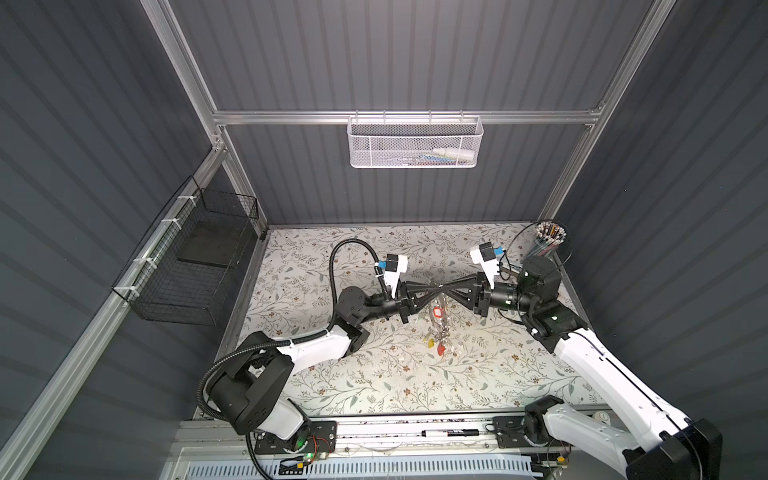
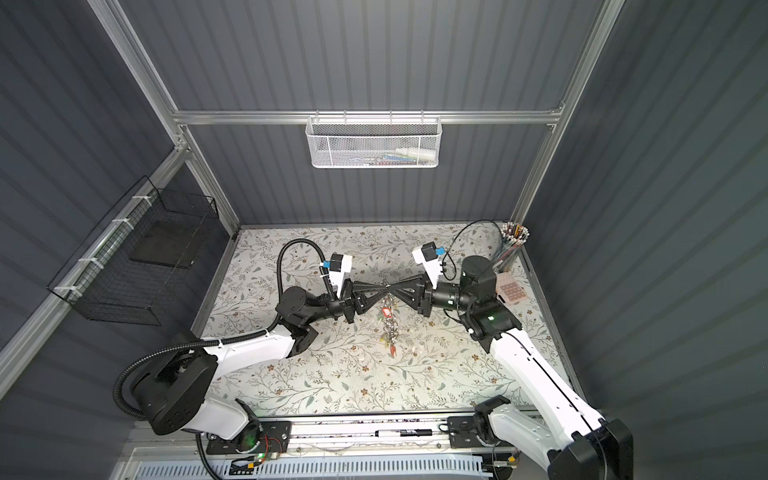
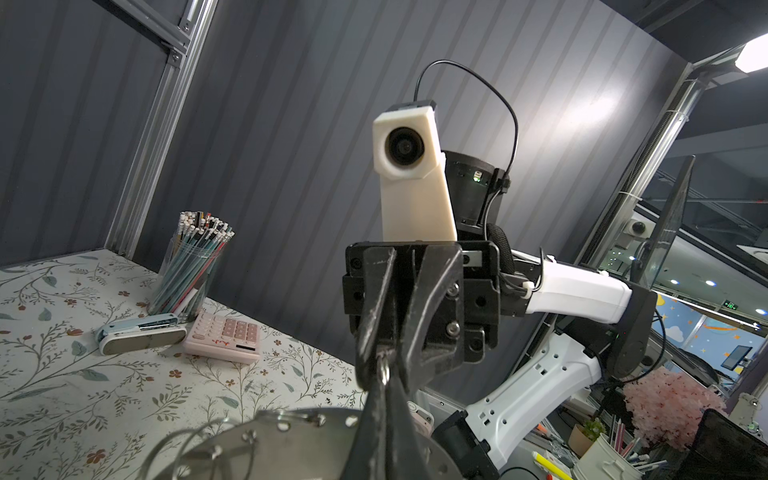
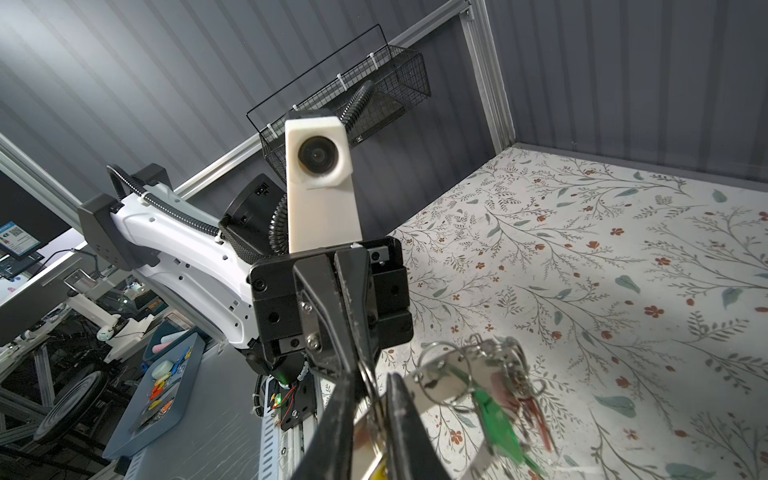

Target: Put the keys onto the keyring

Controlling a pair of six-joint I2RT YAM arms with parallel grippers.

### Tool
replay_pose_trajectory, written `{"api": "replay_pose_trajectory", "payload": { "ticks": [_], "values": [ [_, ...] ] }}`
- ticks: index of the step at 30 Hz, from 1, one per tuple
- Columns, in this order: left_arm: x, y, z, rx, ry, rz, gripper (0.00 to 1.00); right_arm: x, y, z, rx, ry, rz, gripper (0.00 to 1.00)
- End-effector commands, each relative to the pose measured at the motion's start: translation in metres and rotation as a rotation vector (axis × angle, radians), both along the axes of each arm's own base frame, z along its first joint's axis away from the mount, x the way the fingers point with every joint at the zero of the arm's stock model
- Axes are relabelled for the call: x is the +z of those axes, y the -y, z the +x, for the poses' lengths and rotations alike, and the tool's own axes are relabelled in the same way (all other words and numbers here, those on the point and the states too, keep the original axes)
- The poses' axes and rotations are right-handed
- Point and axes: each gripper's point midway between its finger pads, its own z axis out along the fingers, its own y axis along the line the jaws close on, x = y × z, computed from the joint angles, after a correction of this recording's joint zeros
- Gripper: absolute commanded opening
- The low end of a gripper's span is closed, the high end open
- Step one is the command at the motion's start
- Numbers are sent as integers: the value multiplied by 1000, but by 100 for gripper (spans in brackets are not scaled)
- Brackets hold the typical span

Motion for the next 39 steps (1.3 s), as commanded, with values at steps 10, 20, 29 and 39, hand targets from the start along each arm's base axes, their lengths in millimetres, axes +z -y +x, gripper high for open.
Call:
{"api": "replay_pose_trajectory", "payload": {
  "ticks": [10, 20, 29, 39],
  "values": [
    [32, -15, 1, 42, 82, -77, 0, -8, -3, -6, 33, -8, -2, 20],
    [32, -14, -1, 29, 79, -73, 0, -10, -3, -5, 37, -13, 4, 13],
    [28, -13, 0, 25, 68, -67, 0, -3, -4, -6, 49, -4, 28, 9],
    [18, -13, -1, 26, 56, -6, 0, -3, -4, -8, 46, 2, 31, 0]
  ]
}}
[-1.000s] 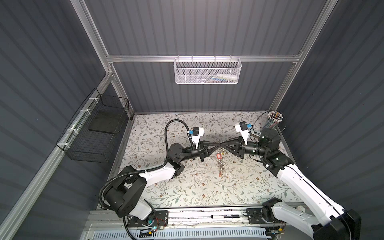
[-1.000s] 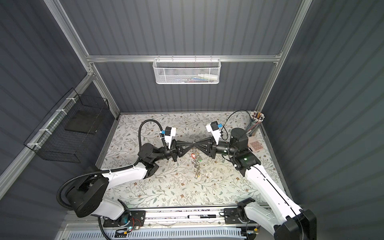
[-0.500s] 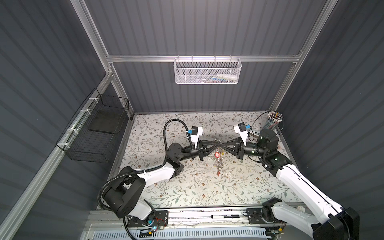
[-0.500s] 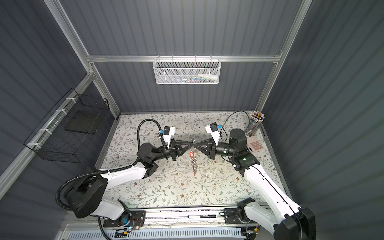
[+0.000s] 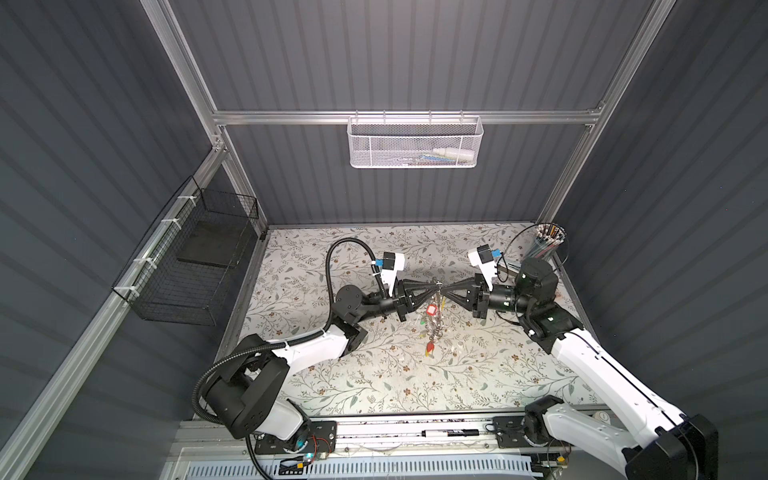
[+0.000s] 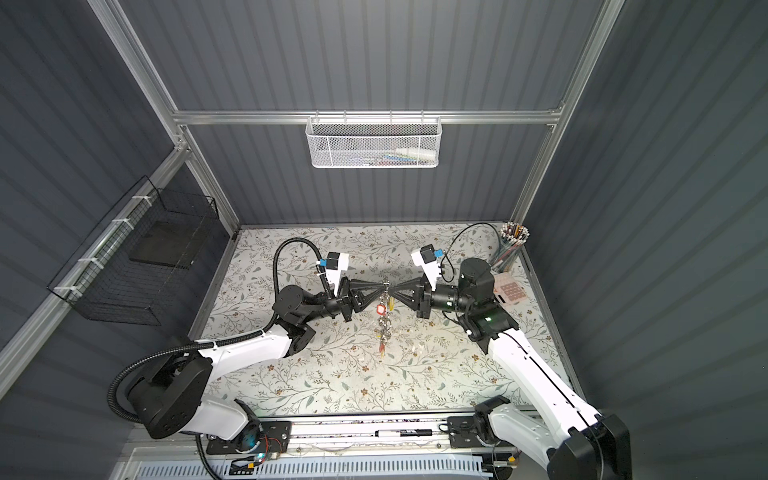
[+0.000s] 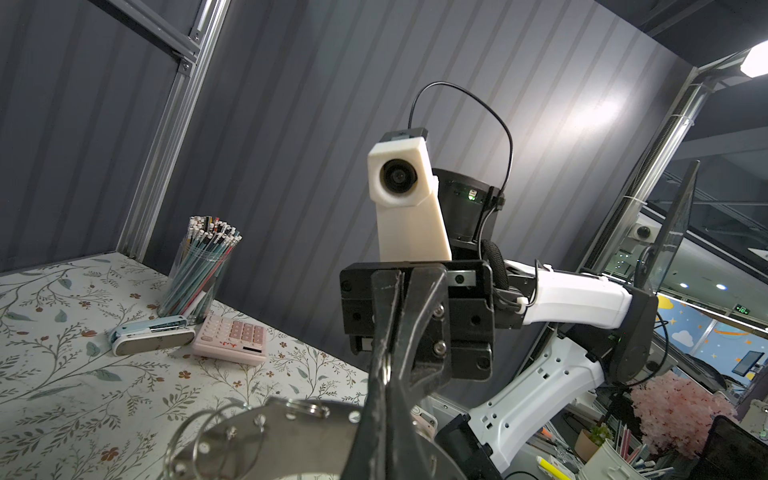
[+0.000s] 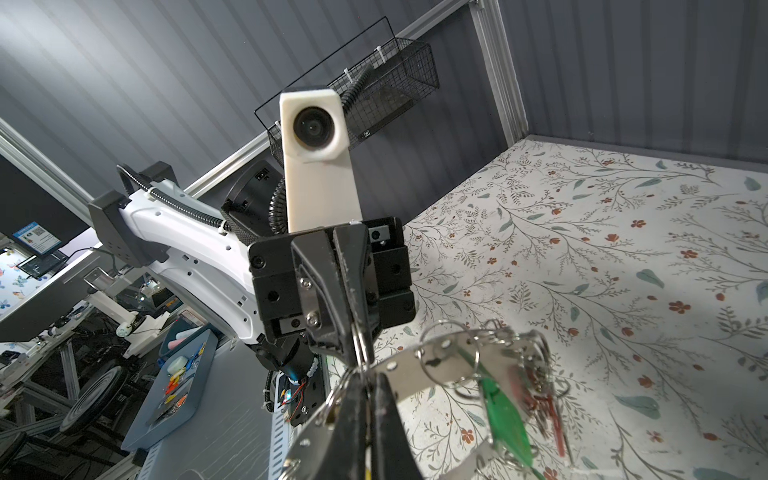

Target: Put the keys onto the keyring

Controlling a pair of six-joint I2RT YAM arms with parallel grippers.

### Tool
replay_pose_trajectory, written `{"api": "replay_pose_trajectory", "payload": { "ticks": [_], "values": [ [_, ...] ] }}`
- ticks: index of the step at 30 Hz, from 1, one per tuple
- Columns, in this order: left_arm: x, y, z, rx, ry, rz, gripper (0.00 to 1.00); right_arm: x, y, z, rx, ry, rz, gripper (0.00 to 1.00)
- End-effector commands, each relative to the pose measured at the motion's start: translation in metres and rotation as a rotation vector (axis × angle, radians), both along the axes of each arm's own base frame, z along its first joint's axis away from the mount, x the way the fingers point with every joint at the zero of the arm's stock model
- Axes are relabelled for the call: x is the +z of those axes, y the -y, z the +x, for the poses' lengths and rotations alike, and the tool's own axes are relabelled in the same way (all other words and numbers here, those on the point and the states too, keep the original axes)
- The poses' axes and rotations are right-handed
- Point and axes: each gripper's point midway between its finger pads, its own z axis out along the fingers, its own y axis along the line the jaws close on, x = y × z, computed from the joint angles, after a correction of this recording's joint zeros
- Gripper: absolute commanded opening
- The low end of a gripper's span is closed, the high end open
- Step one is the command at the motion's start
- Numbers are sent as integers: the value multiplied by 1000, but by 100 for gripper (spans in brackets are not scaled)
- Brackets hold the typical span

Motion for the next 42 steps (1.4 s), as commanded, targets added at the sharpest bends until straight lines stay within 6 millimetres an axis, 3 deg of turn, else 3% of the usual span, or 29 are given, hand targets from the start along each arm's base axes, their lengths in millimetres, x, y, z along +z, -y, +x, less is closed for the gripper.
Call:
{"api": "replay_pose_trajectory", "payload": {
  "ticks": [1, 8, 12, 19, 24, 30, 42],
  "values": [
    [13, -7, -5, 5, 56, -9, 0, 5, -1, -5, 16, 25, 13, 0],
    [10, -16, 1, -1, 35, 54, 15, 3, 0, -4, 5, 44, -18, 0],
    [10, -32, 6, 32, 67, 165, 24, 3, 1, -4, 2, 66, -35, 0],
    [-3, -46, -20, -50, 209, 541, 43, 6, 1, -5, -3, 111, -80, 0],
    [-9, -46, -29, -199, 208, 698, 44, 10, -2, -8, 24, 131, -84, 0],
    [4, -36, -18, -252, 240, 759, 44, 9, -5, -12, 58, 130, -88, 0],
    [-5, -11, -18, -352, 235, 827, 39, 5, -8, -13, 83, 120, -91, 0]
  ]
}}
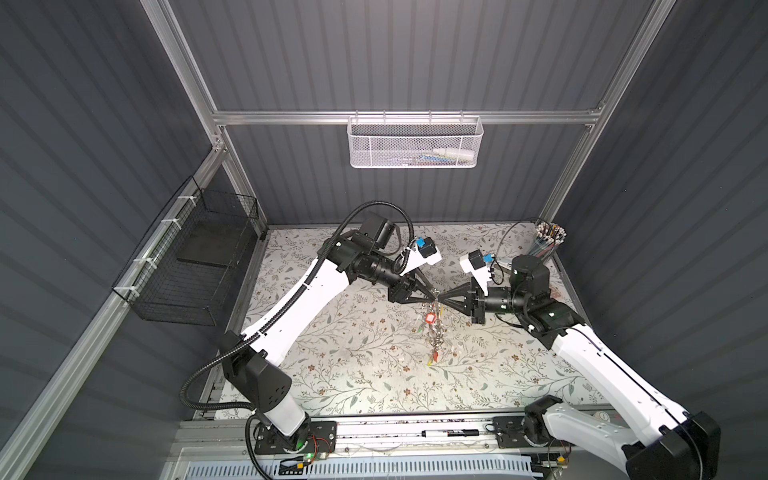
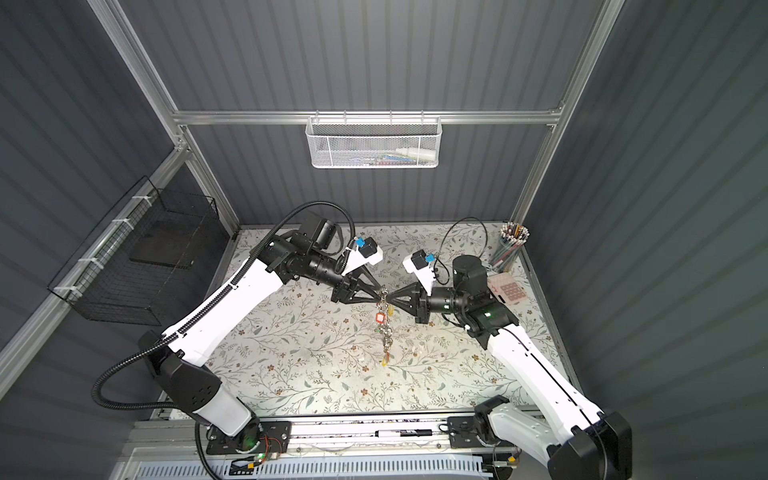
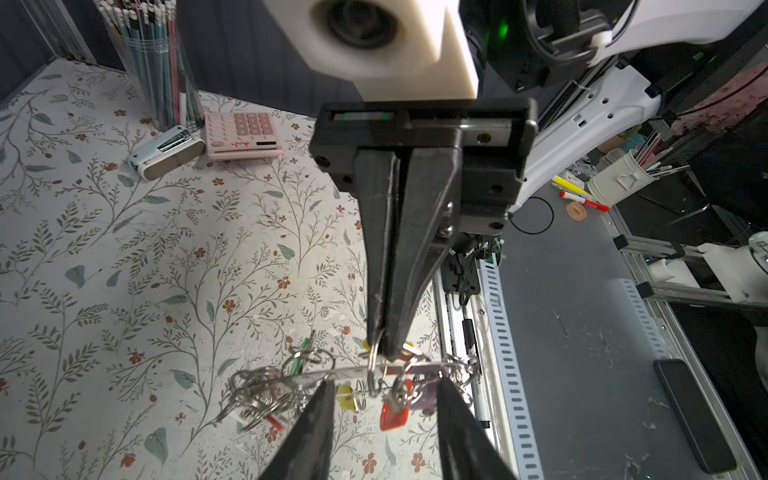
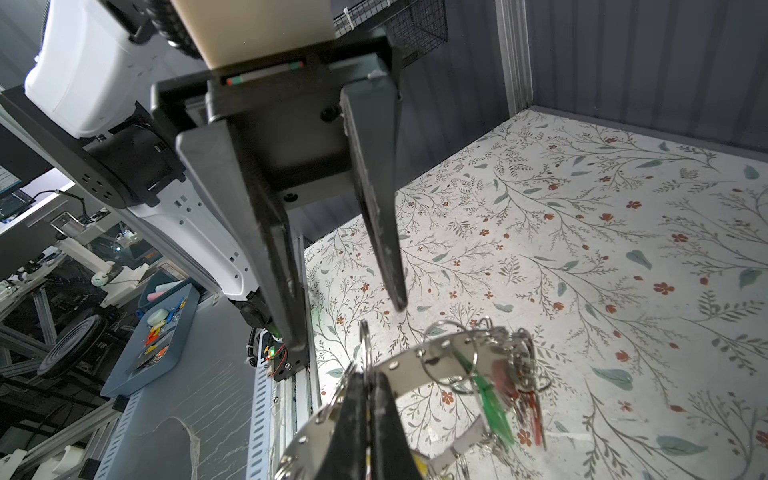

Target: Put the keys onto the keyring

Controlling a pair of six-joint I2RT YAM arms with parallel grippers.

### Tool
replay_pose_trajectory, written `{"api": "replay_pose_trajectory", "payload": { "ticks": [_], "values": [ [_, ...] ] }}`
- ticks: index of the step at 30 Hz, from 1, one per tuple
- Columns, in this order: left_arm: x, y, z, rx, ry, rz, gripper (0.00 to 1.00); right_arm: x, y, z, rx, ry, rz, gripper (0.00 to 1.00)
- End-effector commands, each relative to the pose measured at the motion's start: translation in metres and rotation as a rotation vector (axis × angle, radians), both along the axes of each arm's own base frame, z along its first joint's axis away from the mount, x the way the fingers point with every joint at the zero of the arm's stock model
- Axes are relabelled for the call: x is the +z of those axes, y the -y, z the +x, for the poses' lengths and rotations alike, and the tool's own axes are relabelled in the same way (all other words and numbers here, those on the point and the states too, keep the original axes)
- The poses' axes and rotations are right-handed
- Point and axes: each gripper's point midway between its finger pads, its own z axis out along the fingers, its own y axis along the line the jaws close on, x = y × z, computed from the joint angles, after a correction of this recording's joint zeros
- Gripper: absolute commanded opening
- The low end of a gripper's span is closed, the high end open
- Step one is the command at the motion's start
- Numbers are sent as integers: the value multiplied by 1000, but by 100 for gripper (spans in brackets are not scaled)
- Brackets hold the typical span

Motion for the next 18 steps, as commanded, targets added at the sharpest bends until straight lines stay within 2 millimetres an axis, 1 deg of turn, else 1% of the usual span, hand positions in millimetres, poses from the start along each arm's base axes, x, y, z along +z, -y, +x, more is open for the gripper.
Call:
{"api": "replay_pose_trajectory", "payload": {
  "ticks": [1, 6, 9, 12, 15, 18],
  "values": [
    [4, -1, -8, -32, -1, 19, 37, 21, -4, -5, 41, 71, 32, 0],
    [3, 4, -7, -35, -1, 28, 27, 20, -4, -4, 40, 66, 32, 0],
    [0, 7, -7, -37, -1, 41, 24, 20, -4, -5, 41, 67, 33, 0],
    [1, 9, -7, -42, 1, 38, 18, 20, -4, -5, 42, 66, 33, 0],
    [1, 10, -8, -45, 3, 39, 16, 20, -4, -5, 42, 63, 32, 0],
    [1, 10, -9, -45, 6, 42, 11, 19, -4, -5, 43, 62, 31, 0]
  ]
}}
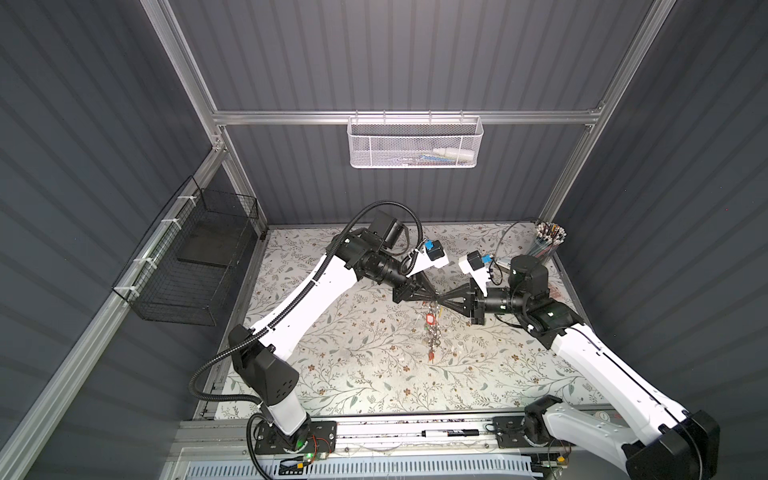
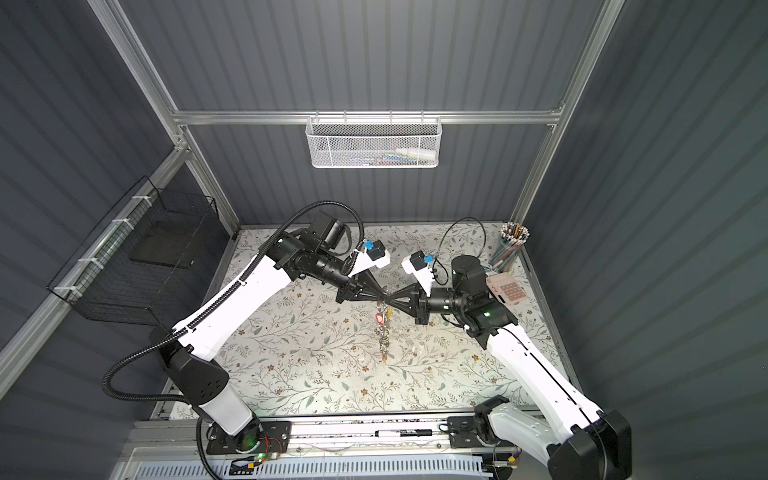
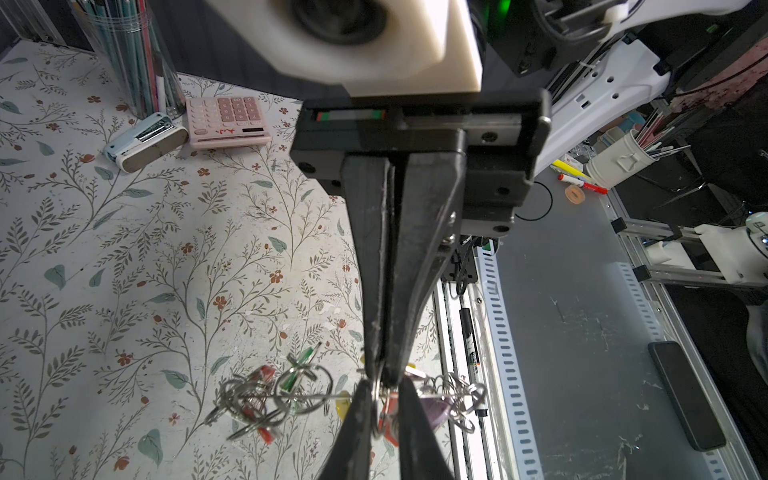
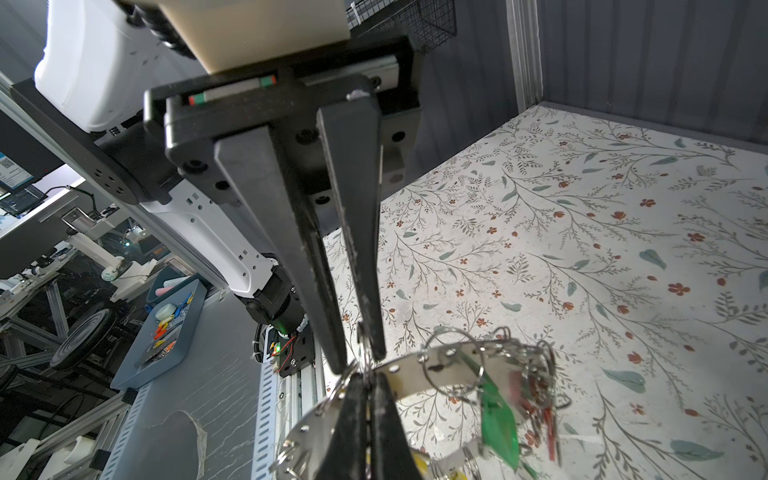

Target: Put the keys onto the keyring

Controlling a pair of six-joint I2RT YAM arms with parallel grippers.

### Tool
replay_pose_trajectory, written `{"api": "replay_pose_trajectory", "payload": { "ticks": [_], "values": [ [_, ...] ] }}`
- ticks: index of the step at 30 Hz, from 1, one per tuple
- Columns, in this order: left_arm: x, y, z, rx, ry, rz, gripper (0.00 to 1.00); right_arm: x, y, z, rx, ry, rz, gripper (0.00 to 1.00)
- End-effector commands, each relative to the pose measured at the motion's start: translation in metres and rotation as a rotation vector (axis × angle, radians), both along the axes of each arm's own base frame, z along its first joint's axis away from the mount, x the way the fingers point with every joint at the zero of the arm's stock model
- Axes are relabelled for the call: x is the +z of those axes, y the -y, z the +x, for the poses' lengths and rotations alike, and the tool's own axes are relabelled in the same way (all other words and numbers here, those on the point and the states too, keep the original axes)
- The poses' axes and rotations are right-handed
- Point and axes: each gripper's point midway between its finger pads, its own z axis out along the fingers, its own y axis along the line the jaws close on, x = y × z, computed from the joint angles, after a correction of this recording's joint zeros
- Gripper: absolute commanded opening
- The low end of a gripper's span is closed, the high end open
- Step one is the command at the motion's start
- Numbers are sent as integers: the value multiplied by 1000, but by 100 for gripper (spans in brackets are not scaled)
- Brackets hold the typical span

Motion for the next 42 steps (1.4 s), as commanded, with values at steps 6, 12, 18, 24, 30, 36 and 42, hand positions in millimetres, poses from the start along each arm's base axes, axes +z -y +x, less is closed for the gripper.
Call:
{"api": "replay_pose_trajectory", "payload": {
  "ticks": [6, 12, 18, 24, 30, 36, 42],
  "values": [
    [9, 1, -7, -8, -1, -23, 0, 18, -2, 1, 10, 60, 23, 0],
    [43, 2, -5, 61, 84, -190, 0, 24, 4, 4, -50, 67, 27, 19],
    [62, -2, -14, 100, 93, -333, 0, 33, 17, -3, -92, 75, 86, 34],
    [59, -3, -16, 157, 32, -469, 0, 28, 14, -7, -59, 29, 93, 36],
    [60, -4, -15, 187, -3, -558, 0, 30, 10, -17, -11, 21, 115, 38],
    [57, -5, -18, 186, -23, -608, 0, 23, 7, -13, -10, 9, 107, 39],
    [58, -5, -17, 189, -40, -644, 0, 22, 7, -6, -35, 21, 99, 40]
  ]
}}
